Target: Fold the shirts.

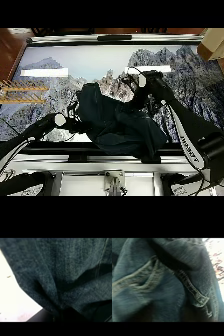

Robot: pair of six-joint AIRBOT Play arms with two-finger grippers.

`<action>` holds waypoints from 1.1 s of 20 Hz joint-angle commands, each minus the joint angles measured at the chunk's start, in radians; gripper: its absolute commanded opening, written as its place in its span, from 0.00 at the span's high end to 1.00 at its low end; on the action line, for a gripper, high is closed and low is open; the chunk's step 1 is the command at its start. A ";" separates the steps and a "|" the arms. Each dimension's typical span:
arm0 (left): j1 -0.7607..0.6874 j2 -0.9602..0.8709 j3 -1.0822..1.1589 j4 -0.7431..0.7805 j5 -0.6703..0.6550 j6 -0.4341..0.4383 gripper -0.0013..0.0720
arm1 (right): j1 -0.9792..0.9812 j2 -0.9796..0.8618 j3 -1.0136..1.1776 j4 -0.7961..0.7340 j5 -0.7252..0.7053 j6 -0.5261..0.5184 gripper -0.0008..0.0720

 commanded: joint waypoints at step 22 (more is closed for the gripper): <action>0.489 0.298 1.368 0.101 -0.164 0.153 0.88 | 0.000 0.724 0.460 -0.489 -0.451 0.102 0.87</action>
